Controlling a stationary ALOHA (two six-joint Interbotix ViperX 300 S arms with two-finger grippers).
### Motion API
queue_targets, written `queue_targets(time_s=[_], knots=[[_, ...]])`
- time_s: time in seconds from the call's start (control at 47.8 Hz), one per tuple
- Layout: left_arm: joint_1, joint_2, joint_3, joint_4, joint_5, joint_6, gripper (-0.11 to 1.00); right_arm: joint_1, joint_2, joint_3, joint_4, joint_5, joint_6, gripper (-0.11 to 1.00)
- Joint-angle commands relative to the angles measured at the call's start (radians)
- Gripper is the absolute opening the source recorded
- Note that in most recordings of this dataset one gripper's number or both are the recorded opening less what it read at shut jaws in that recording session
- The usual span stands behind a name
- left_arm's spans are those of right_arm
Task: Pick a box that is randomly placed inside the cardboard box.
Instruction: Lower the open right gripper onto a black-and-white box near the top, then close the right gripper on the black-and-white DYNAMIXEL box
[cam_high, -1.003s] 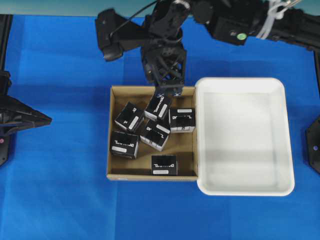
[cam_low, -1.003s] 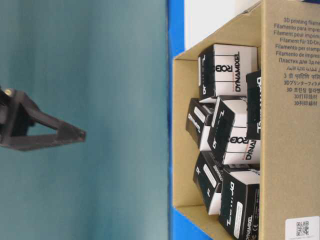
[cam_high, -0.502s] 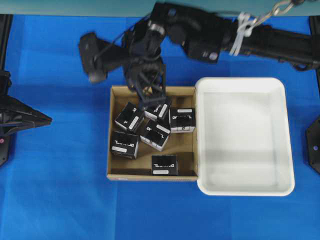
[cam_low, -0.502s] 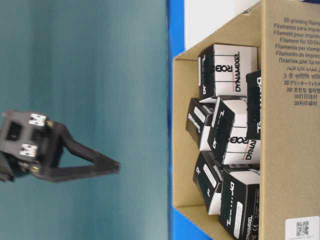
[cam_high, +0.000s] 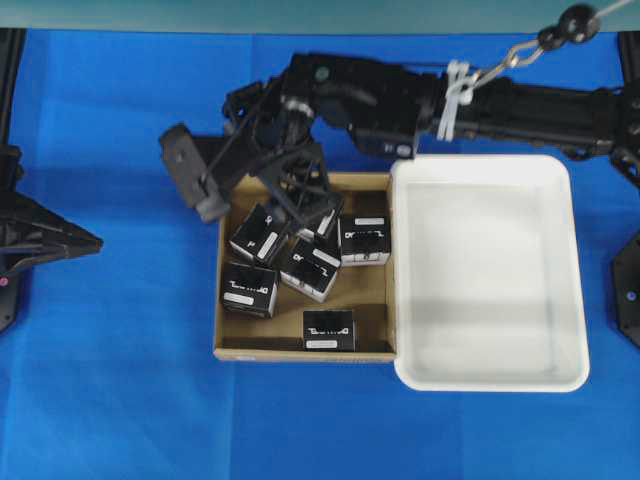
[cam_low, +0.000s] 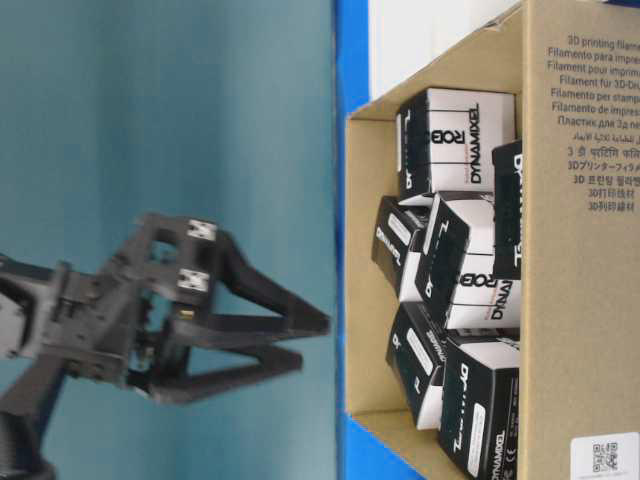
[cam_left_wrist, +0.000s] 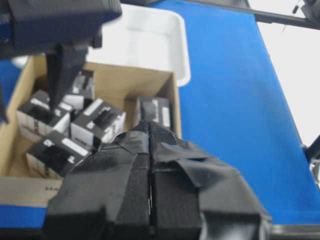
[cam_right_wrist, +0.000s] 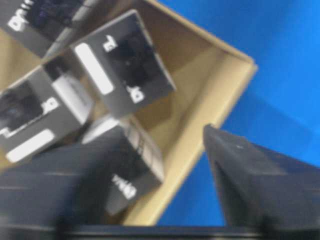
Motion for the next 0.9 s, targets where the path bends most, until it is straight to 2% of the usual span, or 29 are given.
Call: queue_targets(time_s=[0.0,0.063,0.334,0.564,0.878], knots=[[-0.003,0.009,-0.032,0.003,-0.005,-0.003,-0.06,0.026,0.009,0.014,-0.026,-0.051,-0.02,0.94],[-0.003,0.009,-0.034,0.003,-0.005,-0.003,-0.06,0.038,0.012,0.029,-0.037,-0.071,-0.021,0.99],[-0.003,0.005,-0.038,0.003,-0.005,-0.015,-0.06,0.061,0.009,0.097,-0.048,-0.081,-0.029,0.98],[-0.005,0.006,-0.043,0.003,-0.006,-0.032,-0.06,0.069,0.018,0.1,-0.049,-0.106,-0.071,0.98],[-0.003,0.006,-0.046,0.003,-0.006,-0.032,-0.06,0.074,0.061,0.095,-0.051,-0.146,-0.074,0.98]])
